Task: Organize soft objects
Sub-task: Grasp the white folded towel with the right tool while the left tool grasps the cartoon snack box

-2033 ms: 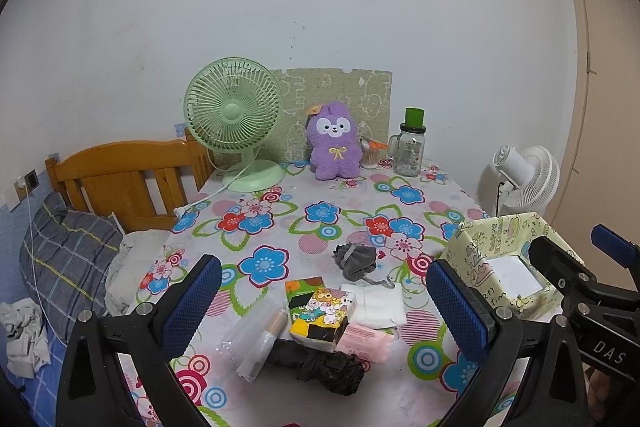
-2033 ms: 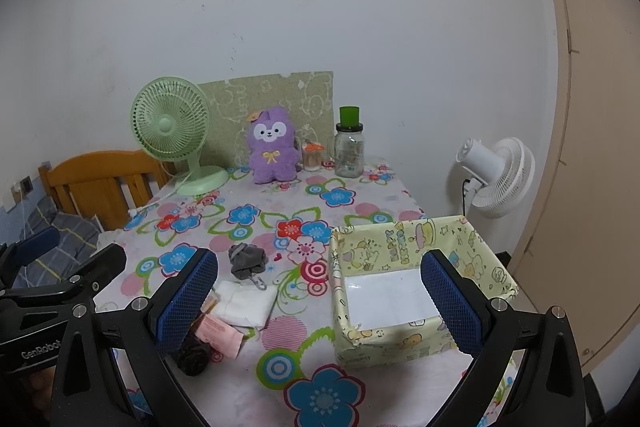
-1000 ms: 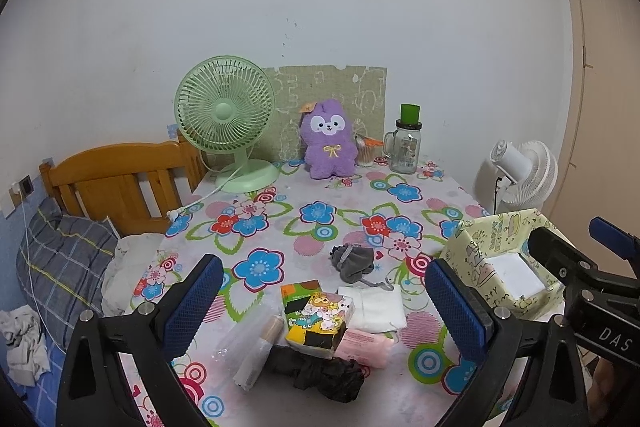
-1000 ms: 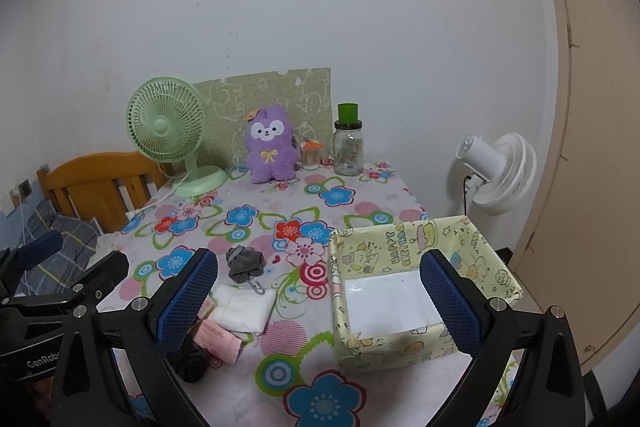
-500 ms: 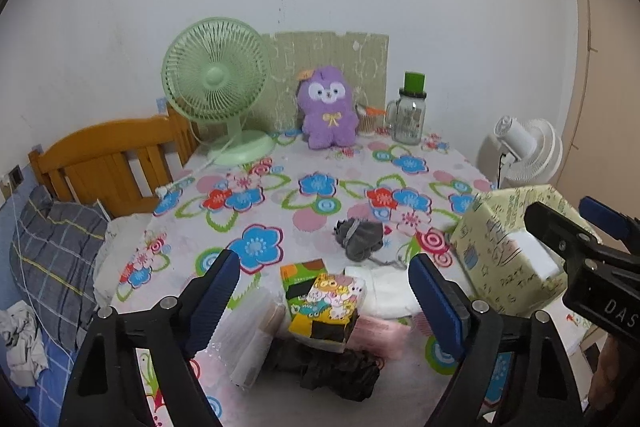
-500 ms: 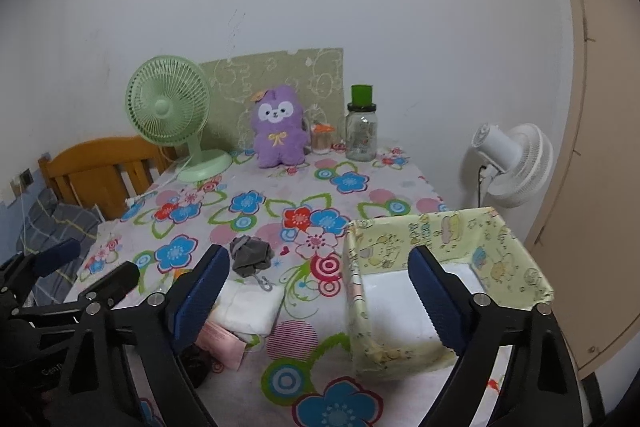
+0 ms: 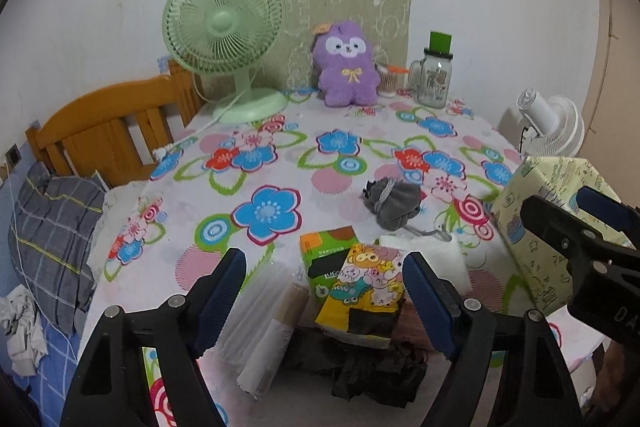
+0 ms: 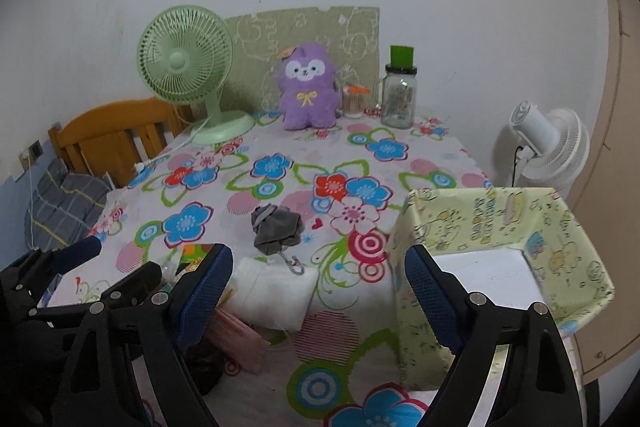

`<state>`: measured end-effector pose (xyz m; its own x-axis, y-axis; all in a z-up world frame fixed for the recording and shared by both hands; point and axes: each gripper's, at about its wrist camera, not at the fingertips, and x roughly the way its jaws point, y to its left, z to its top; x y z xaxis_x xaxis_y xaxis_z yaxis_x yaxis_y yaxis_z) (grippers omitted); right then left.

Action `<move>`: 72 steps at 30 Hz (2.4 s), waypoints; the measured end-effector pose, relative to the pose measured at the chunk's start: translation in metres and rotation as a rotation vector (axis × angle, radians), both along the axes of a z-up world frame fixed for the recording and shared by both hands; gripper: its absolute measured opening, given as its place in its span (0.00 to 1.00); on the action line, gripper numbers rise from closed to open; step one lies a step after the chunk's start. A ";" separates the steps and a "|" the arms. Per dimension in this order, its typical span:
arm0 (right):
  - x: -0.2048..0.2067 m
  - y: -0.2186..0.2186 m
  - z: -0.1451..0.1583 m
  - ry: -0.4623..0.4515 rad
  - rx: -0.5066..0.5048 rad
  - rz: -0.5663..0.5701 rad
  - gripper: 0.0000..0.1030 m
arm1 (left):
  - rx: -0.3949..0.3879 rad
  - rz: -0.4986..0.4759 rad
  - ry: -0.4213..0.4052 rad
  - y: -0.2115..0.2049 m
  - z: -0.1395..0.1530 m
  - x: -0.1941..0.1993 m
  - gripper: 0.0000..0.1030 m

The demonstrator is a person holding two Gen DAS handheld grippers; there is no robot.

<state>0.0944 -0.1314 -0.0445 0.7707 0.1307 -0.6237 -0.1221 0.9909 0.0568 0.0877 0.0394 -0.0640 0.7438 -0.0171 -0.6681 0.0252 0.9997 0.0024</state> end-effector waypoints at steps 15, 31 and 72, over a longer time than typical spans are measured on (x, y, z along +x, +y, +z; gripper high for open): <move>0.031 0.018 -0.031 0.078 -0.015 0.030 0.87 | -0.032 -0.074 0.110 -0.012 -0.037 0.025 0.73; 0.047 0.032 -0.051 0.125 -0.051 0.056 0.87 | -0.046 -0.134 0.162 -0.026 -0.059 0.036 0.52; 0.064 0.043 -0.094 0.233 0.000 0.079 0.23 | 0.014 -0.133 0.118 -0.033 -0.061 0.029 0.22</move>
<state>0.1585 -0.0883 -0.1388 0.5931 0.1847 -0.7836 -0.1823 0.9789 0.0927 0.1171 0.0063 -0.1246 0.6520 -0.1005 -0.7515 0.1585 0.9873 0.0054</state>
